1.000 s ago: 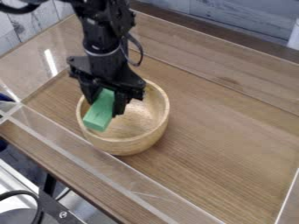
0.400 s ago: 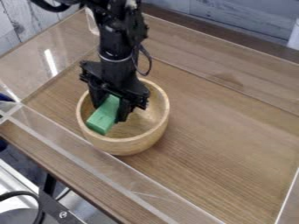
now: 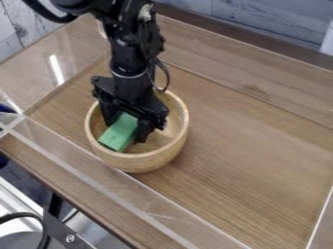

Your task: Put the green block in the brown bowl

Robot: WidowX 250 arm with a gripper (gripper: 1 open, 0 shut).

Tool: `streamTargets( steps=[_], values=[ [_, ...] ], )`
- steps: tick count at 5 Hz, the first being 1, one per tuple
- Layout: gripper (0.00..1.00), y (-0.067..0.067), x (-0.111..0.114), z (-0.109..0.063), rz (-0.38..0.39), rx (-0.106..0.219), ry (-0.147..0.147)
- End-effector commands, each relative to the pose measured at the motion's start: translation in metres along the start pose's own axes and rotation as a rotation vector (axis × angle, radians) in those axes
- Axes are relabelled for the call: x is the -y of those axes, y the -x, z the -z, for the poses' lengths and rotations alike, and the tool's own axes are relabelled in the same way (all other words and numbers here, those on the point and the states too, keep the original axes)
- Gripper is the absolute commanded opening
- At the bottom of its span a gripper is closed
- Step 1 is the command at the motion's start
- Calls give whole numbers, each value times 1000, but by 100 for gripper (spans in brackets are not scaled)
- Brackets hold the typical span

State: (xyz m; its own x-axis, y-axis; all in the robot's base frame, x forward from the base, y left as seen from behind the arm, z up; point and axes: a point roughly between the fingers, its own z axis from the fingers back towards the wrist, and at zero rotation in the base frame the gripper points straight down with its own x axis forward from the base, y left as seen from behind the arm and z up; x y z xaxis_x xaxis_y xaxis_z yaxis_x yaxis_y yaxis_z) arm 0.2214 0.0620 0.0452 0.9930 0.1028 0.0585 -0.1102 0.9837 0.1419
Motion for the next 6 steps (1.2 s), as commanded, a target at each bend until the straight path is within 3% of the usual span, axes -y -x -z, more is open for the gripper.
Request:
streamTargets(
  steps=[1, 2, 3, 4, 5, 6],
  values=[
    [100, -11, -11, -30, -19, 57, 0],
    [100, -21, -25, -76, -46, 116, 24],
    [100, -30, -32, -95, -48, 139, 2],
    [100, -41, -34, -99, -28, 154, -20],
    [100, -37, -26, -97, 26, 181, -12],
    [100, -31, -29, -90, 48, 184, -15]
  ],
)
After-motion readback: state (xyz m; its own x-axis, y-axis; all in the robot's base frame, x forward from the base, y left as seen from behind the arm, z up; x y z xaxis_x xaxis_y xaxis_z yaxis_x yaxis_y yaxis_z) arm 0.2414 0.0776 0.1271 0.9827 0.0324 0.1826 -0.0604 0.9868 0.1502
